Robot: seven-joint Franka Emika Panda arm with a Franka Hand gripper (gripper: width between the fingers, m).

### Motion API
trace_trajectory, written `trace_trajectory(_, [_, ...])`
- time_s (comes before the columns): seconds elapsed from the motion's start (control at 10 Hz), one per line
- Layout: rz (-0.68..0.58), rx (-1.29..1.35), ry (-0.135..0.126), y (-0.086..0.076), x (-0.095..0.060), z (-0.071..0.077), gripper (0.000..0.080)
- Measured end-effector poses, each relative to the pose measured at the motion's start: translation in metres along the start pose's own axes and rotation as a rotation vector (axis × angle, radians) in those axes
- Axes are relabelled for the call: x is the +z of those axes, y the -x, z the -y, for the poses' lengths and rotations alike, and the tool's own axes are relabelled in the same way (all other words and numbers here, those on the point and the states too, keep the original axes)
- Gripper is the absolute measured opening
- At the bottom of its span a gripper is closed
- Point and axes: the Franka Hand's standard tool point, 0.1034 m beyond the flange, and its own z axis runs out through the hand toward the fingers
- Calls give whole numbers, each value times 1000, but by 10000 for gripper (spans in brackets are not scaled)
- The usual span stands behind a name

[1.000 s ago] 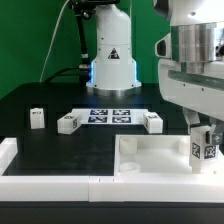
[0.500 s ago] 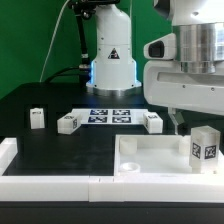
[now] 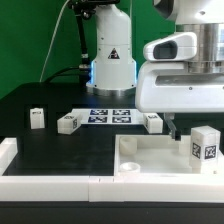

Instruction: Assemble one leg

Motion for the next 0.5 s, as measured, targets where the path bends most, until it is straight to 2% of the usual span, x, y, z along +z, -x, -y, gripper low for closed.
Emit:
trace_trajectory(0.2, [0,-30,-2,0,0,0,622])
trace_trajectory(0.3, [0,-6,-3,0,0,0,441])
trace_trajectory(0.4, [1,-6,-3,0,0,0,441])
trace_trajectory(0.5, [1,-2,-3,0,0,0,289])
